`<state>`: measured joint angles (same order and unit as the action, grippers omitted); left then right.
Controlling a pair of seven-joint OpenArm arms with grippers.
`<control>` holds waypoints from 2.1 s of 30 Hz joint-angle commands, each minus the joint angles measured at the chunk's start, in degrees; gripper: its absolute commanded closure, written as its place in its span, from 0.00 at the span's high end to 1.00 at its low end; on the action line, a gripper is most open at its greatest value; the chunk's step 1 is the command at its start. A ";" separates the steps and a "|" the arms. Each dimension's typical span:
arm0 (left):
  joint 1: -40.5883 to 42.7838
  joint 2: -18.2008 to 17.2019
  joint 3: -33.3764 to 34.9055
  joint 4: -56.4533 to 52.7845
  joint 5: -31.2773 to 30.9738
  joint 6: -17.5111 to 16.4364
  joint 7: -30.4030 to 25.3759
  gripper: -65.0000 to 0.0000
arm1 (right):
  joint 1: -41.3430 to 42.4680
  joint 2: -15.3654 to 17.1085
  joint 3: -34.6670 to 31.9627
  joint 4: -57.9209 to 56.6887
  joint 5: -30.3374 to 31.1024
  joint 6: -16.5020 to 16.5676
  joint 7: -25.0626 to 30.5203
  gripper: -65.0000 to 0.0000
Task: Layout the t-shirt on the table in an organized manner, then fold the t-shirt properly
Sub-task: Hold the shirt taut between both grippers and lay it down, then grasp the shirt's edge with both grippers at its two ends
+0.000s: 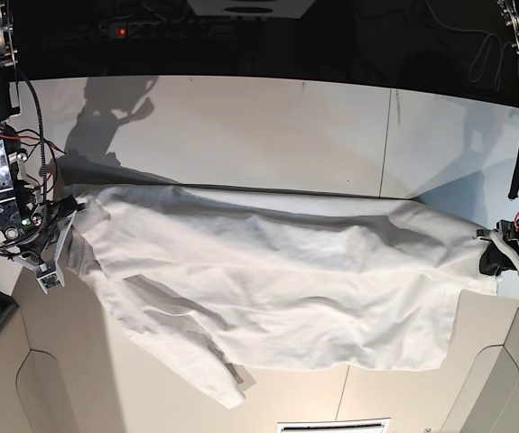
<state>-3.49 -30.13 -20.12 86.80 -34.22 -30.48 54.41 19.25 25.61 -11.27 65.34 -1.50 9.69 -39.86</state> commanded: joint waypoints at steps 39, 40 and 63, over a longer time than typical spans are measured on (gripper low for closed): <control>-3.30 6.54 -0.37 0.59 -2.84 -4.66 -16.70 0.00 | 0.85 -3.74 0.92 18.75 20.44 10.32 0.13 0.00; -3.30 7.56 -0.22 0.07 -1.42 -4.44 -16.72 0.00 | 0.02 -5.27 0.92 18.75 21.84 11.26 0.00 0.00; -7.13 8.50 6.29 -27.32 20.22 10.43 -36.22 0.00 | -8.20 -13.68 0.94 4.35 8.83 7.34 8.24 0.00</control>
<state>-9.39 -20.62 -13.56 58.74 -13.74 -20.49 19.49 10.35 11.40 -10.61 69.65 9.32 18.48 -29.61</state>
